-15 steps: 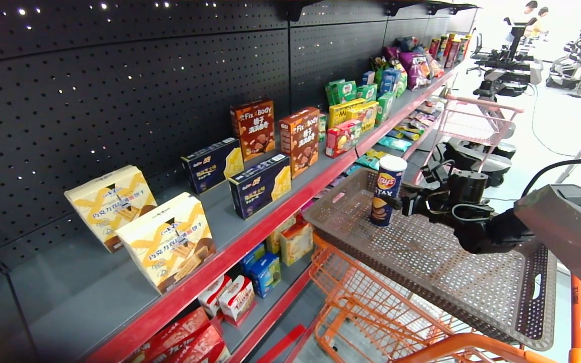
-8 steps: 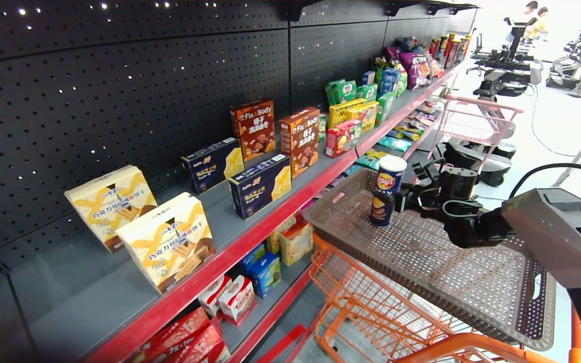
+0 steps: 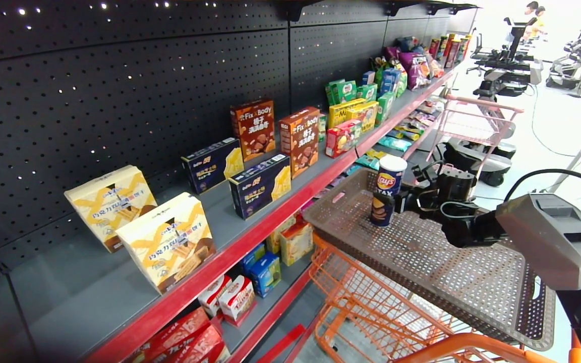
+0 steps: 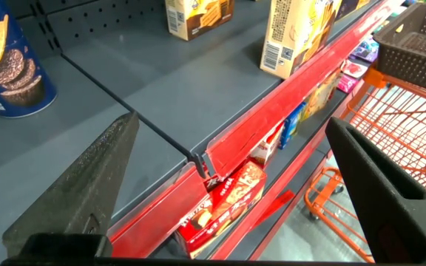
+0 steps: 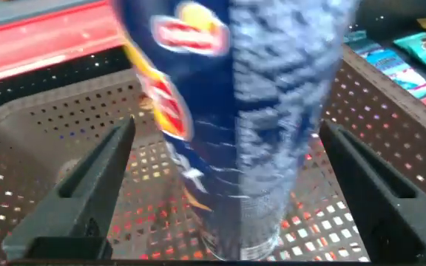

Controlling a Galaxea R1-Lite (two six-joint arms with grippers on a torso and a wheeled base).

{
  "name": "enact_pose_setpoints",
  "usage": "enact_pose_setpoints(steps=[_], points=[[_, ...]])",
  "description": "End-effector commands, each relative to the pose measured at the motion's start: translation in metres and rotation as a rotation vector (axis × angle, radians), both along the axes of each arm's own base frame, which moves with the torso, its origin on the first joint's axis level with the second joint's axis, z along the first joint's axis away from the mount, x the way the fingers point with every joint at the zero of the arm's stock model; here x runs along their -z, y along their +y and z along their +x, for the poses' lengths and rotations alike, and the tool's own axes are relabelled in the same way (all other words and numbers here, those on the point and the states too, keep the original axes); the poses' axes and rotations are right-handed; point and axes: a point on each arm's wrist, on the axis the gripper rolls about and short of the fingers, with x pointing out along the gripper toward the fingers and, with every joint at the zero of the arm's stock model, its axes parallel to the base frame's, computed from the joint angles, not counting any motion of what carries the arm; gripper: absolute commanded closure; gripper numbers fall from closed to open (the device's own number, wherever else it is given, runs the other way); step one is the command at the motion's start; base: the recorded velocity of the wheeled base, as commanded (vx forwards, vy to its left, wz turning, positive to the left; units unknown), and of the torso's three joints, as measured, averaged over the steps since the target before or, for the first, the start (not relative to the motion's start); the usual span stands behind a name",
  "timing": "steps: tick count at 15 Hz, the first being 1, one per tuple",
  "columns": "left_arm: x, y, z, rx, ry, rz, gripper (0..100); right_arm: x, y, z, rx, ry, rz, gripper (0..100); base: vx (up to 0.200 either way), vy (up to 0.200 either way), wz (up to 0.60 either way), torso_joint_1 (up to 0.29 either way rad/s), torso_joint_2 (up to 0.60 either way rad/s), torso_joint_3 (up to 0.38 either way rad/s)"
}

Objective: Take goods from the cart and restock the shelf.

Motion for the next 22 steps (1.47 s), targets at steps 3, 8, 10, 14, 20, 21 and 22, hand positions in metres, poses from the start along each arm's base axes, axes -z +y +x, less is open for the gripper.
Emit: enact_pose_setpoints(steps=[3,8,10,14,20,21,22], points=[[0.000,0.000,0.000,-0.002,0.001,-0.001,0,0.003,0.001,0.002,-0.019,0.007,0.000,100,0.000,0.000,0.00,0.000,0.00,0.000],[0.000,0.000,0.000,-0.001,0.001,-0.001,0,-0.012,0.001,-0.006,-0.038,0.004,0.001,100,0.000,0.000,0.00,0.000,0.00,0.000],[0.000,0.000,0.000,-0.002,0.001,-0.001,0,-0.027,-0.001,-0.013,-0.037,-0.016,-0.008,100,0.000,0.000,0.00,0.000,0.00,0.000],[0.000,0.000,0.000,-0.001,0.001,-0.001,0,-0.061,-0.002,-0.052,-0.024,-0.002,-0.039,100,0.000,0.000,0.00,0.000,0.00,0.000],[0.000,0.000,0.000,-0.001,0.001,-0.001,0,-0.142,-0.002,-0.162,0.074,-0.051,-0.038,100,0.000,0.000,0.00,0.000,0.00,0.000],[0.000,0.000,0.000,-0.001,0.001,-0.001,0,-0.149,-0.004,-0.176,0.075,-0.061,-0.035,100,0.000,0.000,0.00,0.000,0.00,0.000],[0.000,0.000,0.000,-0.001,0.001,-0.001,0,-0.165,-0.008,-0.211,0.116,-0.085,-0.025,100,0.000,0.000,0.00,0.000,0.00,0.000]])
